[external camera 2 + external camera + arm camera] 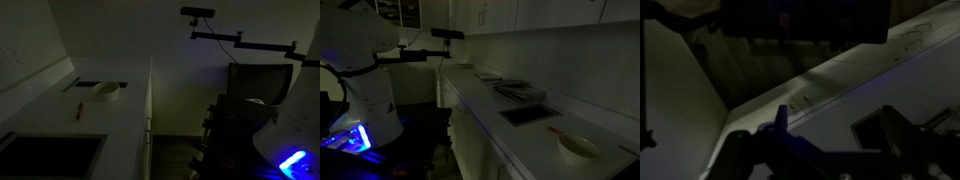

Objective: Put the pen inside the white bowl

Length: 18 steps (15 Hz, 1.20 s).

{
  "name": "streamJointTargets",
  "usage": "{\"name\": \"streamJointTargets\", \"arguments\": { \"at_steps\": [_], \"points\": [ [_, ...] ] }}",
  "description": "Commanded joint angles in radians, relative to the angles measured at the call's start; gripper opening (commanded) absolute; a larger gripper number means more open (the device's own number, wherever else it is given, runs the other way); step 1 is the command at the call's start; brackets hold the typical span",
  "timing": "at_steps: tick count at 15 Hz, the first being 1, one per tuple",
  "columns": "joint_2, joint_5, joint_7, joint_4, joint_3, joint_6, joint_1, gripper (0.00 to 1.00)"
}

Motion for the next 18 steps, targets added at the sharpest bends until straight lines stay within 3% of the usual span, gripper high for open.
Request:
{"name": "streamJointTargets", "arguments": {
  "at_steps": [1,5,9,12,15,18],
  "points": [
    [0.007,0.01,-0.013,0.002,0.02,-0.001,-0.029,1.0],
    [0.007,0.01,-0.013,0.002,0.02,-0.001,-0.029,1.0],
    [0.091,0.087,0.256,-0.017,0.116,0.138,-0.04,1.0],
    [0.212,0.187,0.483,-0.039,0.222,0.312,-0.021,1.0],
    [0.35,0.24,0.679,-0.074,0.319,0.568,-0.004,1.0],
    [0.506,0.251,0.854,-0.066,0.371,0.742,0.018,1.0]
  ]
}}
